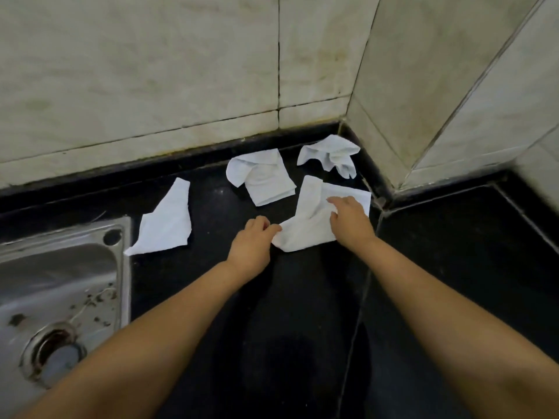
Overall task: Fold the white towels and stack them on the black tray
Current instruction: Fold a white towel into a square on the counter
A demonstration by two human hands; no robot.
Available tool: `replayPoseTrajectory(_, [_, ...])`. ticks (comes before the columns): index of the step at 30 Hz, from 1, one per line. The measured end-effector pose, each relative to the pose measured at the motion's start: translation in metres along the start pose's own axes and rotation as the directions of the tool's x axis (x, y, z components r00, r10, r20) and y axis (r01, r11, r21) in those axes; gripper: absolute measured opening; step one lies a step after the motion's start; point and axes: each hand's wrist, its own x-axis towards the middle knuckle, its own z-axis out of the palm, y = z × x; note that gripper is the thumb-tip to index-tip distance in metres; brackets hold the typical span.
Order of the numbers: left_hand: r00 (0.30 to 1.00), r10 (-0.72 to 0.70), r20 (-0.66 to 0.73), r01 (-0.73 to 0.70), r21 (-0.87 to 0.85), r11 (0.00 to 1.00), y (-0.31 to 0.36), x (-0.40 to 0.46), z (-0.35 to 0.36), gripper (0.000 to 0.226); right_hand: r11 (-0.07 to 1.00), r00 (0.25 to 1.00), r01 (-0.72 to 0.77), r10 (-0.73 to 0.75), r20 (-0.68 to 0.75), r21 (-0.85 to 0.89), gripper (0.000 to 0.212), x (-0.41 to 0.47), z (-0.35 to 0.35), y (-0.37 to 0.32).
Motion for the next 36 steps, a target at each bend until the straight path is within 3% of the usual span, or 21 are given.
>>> replayPoseTrajectory(3, [0.999,0.040,0.016,-0.042,0.116,0.992,-0.010,0.014,0.010,0.042,0.998,0.998,0.002,0.002,0.057,-0.066,0.046,0.017,0.007,0.010])
replayPoseTrajectory(7, [0.996,0.030,-0.080,-0.028,0.027,0.999,-0.013,0.011,0.022,0.026,0.976,0.999,0.012,-0.005,0.036,-0.216,0.027,0.006,0.016,0.019])
replayPoseTrajectory(10, [0.995,0.033,-0.091,-0.031,0.025,0.999,-0.013,0.002,0.022,0.023,0.974,0.998,0.001,0.012,0.054,-0.225,0.021,-0.007,0.016,0.019])
replayPoseTrajectory(13, [0.982,0.042,-0.182,-0.046,-0.017,0.999,-0.015,-0.017,0.020,0.017,0.992,0.992,-0.093,0.085,0.096,0.085,0.041,-0.021,0.007,0.013])
replayPoseTrajectory(15, [0.965,0.019,-0.261,-0.051,-0.115,0.992,-0.019,-0.035,0.013,0.011,0.927,0.987,-0.155,0.132,0.090,0.340,0.052,-0.036,-0.003,0.005])
replayPoseTrajectory(19, [0.934,-0.106,-0.341,-0.059,-0.442,0.895,-0.022,-0.061,-0.023,0.009,0.918,0.992,-0.064,0.100,-0.073,0.391,0.016,-0.065,-0.024,-0.006])
replayPoseTrajectory(21, [0.925,-0.092,-0.369,-0.111,-0.494,0.863,-0.020,-0.076,-0.040,0.008,0.885,0.989,-0.042,0.104,-0.109,0.464,0.007,-0.088,-0.029,-0.009])
replayPoseTrajectory(25, [0.965,0.018,-0.261,-0.153,-0.510,0.846,-0.020,-0.122,-0.038,0.010,0.884,0.997,-0.059,0.078,-0.023,0.463,0.011,-0.149,-0.016,0.003])
replayPoseTrajectory(30, [0.997,0.073,0.024,-0.048,-0.538,0.842,-0.032,-0.173,0.001,0.026,0.893,0.984,-0.151,0.093,0.155,0.424,0.034,-0.227,0.026,0.038])
replayPoseTrajectory(32, [0.993,0.073,0.091,-0.013,-0.536,0.844,-0.035,-0.184,0.011,0.028,0.882,0.976,-0.176,0.099,0.192,0.438,0.032,-0.244,0.034,0.047])
replayPoseTrajectory(36, [0.990,0.029,0.136,0.054,-0.569,0.821,-0.039,-0.182,0.010,0.026,0.872,0.981,-0.184,0.138,0.133,0.454,0.019,-0.243,0.027,0.046])
